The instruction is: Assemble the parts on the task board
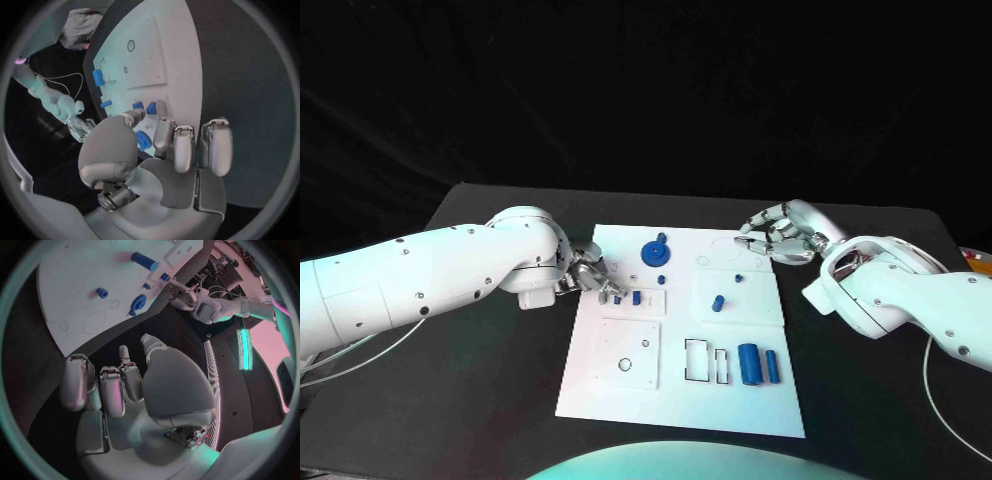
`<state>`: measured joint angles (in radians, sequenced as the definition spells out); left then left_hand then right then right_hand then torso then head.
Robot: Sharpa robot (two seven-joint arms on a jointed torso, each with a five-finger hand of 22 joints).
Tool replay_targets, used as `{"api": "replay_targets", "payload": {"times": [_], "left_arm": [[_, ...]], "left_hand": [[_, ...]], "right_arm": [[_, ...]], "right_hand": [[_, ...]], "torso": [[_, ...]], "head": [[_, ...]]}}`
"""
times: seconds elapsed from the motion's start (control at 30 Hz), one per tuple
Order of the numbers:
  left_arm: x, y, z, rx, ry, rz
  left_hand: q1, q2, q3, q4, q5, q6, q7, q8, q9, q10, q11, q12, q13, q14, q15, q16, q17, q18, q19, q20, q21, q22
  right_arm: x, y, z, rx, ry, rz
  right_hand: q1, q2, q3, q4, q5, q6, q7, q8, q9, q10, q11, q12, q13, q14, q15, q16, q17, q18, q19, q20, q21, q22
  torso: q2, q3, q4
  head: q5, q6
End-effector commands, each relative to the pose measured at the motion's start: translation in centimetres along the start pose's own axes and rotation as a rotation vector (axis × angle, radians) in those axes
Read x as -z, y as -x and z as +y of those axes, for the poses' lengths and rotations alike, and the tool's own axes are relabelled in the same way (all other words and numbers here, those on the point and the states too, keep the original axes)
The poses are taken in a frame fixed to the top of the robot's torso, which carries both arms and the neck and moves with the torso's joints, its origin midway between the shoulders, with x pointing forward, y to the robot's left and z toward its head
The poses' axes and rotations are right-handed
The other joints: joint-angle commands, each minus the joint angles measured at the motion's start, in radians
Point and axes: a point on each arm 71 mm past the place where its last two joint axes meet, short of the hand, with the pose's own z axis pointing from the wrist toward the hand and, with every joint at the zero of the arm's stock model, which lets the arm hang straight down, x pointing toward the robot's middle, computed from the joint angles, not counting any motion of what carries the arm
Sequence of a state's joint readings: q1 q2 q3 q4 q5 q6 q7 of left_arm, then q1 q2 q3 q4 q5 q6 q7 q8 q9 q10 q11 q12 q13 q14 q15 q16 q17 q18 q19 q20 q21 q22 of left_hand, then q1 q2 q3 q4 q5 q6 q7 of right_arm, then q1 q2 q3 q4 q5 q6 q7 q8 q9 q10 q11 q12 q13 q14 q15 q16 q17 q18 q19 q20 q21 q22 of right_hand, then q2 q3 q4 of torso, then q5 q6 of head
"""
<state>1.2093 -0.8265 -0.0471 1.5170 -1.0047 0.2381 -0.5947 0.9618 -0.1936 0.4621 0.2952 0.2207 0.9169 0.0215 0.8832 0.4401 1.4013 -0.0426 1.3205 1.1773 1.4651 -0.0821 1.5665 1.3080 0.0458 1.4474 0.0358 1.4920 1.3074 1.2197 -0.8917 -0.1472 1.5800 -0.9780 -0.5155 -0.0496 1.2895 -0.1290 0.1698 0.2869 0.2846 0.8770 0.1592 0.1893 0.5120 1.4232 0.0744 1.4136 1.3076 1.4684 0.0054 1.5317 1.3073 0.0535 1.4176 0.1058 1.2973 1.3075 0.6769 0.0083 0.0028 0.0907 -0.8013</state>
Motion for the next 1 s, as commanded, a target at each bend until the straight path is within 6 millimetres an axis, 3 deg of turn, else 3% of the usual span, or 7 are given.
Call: {"api": "replay_targets", "payload": {"times": [0.03, 0.27, 0.37, 0.47, 0.63, 0.77, 1.0], "left_arm": [[0.2, 0.1, -0.2, 0.052, -0.032, -0.002], [1.1, 1.5, -0.6, 0.191, -0.112, -0.064], [1.4, 2.3, -0.8, 0.242, -0.162, -0.128], [1.6, 2.8, -1.3, 0.257, -0.217, -0.197], [1.9, 3.4, -2.4, 0.220, -0.331, -0.315], [2.0, 3.2, -4.1, 0.121, -0.478, -0.433], [1.7, 2.0, -5.9, -0.071, -0.614, -0.532]], "left_hand": [[-0.013, 0.000, -0.008, -0.001, 0.000, -0.002, 0.005, 0.004, -0.002, 0.000, 0.005, -0.005, -0.007, 0.106, -0.004, 0.004, 0.263, -0.006, 0.003, 0.002, 0.000, 0.112], [0.017, 0.003, -0.066, 0.000, 0.005, -0.057, 0.027, -0.005, -0.030, -0.080, 0.022, -0.095, -0.132, 0.098, 0.008, -0.009, 0.239, 0.012, -0.055, 0.004, -0.043, 0.039], [0.038, 0.013, -0.096, -0.002, 0.008, -0.104, 0.047, -0.015, -0.048, -0.171, 0.040, -0.192, -0.263, 0.074, 0.022, -0.051, 0.171, 0.030, -0.115, 0.013, -0.091, -0.035], [0.106, 0.022, -0.081, -0.001, 0.013, -0.190, 0.090, -0.037, -0.071, -0.368, 0.080, -0.378, -0.486, -0.008, 0.057, -0.168, 0.004, 0.071, -0.268, 0.039, -0.222, -0.221], [0.213, 0.010, -0.036, -0.005, 0.012, -0.269, 0.133, -0.066, -0.105, -0.477, 0.121, -0.448, -0.548, -0.111, 0.092, -0.301, -0.168, 0.109, -0.406, 0.073, -0.374, -0.406], [0.338, -0.033, 0.033, -0.006, 0.007, -0.276, 0.146, -0.106, -0.147, -0.571, 0.141, -0.551, -0.649, -0.273, 0.114, -0.485, -0.392, 0.137, -0.527, 0.096, -0.537, -0.570], [0.463, -0.089, 0.054, -0.020, -0.002, -0.284, 0.144, -0.199, -0.216, -0.577, 0.142, -0.642, -0.783, -0.331, 0.116, -0.526, -0.487, 0.138, -0.518, 0.100, -0.594, -0.604]], "right_arm": [[0.0, -0.1, 0.0, 0.006, 0.007, 0.010], [0.0, -0.1, -0.1, 0.007, 0.004, 0.007], [0.1, -0.1, -0.2, 0.007, 0.004, 0.006], [0.1, -0.1, -0.2, 0.007, 0.004, 0.005], [0.0, -0.1, -0.2, 0.006, 0.006, 0.005], [0.0, -0.1, -0.1, 0.005, 0.008, 0.005], [0.1, -0.1, -0.1, 0.006, 0.016, 0.005]], "right_hand": [[-0.011, 0.002, -0.005, 0.002, 0.006, -0.004, -0.004, 0.005, 0.002, -0.002, -0.002, -0.006, 0.081, 0.070, -0.006, -0.004, 0.116, 0.017, -0.007, -0.001, -0.007, 0.037], [-0.013, 0.003, -0.007, 0.002, 0.006, -0.005, -0.004, 0.006, 0.002, -0.002, -0.002, -0.007, 0.080, 0.069, -0.006, -0.004, 0.115, 0.017, -0.008, -0.002, -0.009, 0.035], [-0.013, 0.003, -0.007, 0.002, 0.006, -0.005, -0.004, 0.006, 0.002, -0.002, -0.002, -0.007, 0.080, 0.069, -0.006, -0.004, 0.115, 0.017, -0.008, -0.002, -0.009, 0.035], [-0.013, 0.003, -0.007, 0.002, 0.006, -0.005, -0.004, 0.006, 0.002, -0.002, -0.002, -0.007, 0.080, 0.069, -0.006, -0.004, 0.115, 0.017, -0.008, -0.002, -0.009, 0.035], [-0.013, 0.004, -0.007, 0.002, 0.006, -0.005, -0.004, 0.006, 0.002, -0.002, -0.002, -0.006, 0.081, 0.069, -0.006, -0.004, 0.114, 0.017, -0.008, -0.002, -0.010, 0.035], [-0.013, 0.004, -0.007, 0.001, 0.006, -0.005, -0.004, 0.006, 0.002, -0.004, -0.002, -0.008, 0.079, 0.069, -0.006, -0.005, 0.113, 0.018, -0.009, -0.002, -0.012, 0.033], [-0.012, 0.004, -0.007, 0.001, 0.007, -0.005, -0.004, 0.006, 0.002, -0.004, -0.002, -0.008, 0.078, 0.068, -0.006, -0.006, 0.109, 0.018, -0.011, -0.002, -0.015, 0.031]], "torso": [[0.000, 0.0002, -0.0008], [-0.001, 0.0015, 0.0005], [-0.001, 0.0021, 0.0001], [0.000, 0.0020, 0.0001], [-0.001, 0.0024, 0.0007], [0.000, 0.0009, -0.0001], [0.001, 0.0004, -0.0009]], "head": [[-0.002, -0.001], [-0.006, 0.003], [-0.006, 0.005], [-0.009, 0.008], [-0.013, 0.015], [-0.018, 0.020], [-0.024, 0.027]]}}
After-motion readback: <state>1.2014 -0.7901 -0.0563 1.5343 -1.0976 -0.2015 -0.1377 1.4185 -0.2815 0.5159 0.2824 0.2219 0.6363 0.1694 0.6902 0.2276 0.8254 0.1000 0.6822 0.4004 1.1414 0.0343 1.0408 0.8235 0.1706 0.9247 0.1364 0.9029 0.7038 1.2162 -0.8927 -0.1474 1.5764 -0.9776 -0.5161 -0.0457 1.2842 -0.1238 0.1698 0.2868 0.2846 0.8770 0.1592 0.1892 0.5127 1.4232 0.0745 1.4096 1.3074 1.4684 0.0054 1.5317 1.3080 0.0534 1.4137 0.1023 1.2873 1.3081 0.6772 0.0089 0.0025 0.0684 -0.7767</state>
